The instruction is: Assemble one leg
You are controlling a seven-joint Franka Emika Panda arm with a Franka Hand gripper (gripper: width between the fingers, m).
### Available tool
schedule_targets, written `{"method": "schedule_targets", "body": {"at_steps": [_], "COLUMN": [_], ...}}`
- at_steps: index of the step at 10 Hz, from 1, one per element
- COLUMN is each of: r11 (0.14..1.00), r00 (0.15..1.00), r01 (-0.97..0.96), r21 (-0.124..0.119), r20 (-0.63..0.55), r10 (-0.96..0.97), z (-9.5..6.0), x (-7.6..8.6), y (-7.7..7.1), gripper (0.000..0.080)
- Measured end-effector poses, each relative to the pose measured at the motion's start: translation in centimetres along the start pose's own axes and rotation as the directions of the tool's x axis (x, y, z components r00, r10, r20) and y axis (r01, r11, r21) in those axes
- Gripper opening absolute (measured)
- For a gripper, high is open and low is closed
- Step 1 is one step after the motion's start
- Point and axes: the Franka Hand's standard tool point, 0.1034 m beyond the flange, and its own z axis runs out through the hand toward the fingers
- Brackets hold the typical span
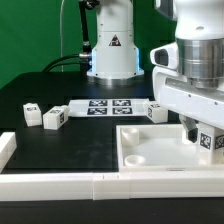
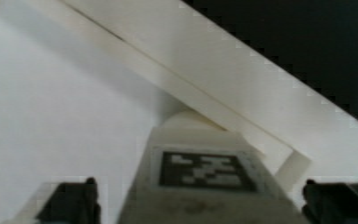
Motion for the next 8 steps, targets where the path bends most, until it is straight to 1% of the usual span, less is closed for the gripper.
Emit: {"method": "schedule_targets", "body": {"at_steps": [1, 2, 4, 5, 7, 8], "r11": [0.994, 0.979, 0.912, 0.854, 0.731, 0.618], "r00": [0.994, 0.979, 0.912, 0.854, 0.731, 0.618], "r01": [0.110, 0.204, 0.410, 0.521, 0.683, 0.786], "r21": [-0.001, -0.001, 0.004, 0.005, 0.003, -0.002], "r20": [-0.002, -0.002, -0.009, -0.011, -0.012, -0.012], "r10": [-0.110, -0.204, -0.409, -0.521, -0.683, -0.786], "z": [-0.01, -0.03, -0.19, -0.29, -0.34, -0.35], "x": [0.01, -0.12, -0.32, -0.40, -0.48, -0.40], "y": [0.00, -0.09, -0.42, -0.50, -0.57, -0.53], "gripper": [0.0626, 0.0645, 0.0648, 0.0648, 0.0648, 0.0648]}}
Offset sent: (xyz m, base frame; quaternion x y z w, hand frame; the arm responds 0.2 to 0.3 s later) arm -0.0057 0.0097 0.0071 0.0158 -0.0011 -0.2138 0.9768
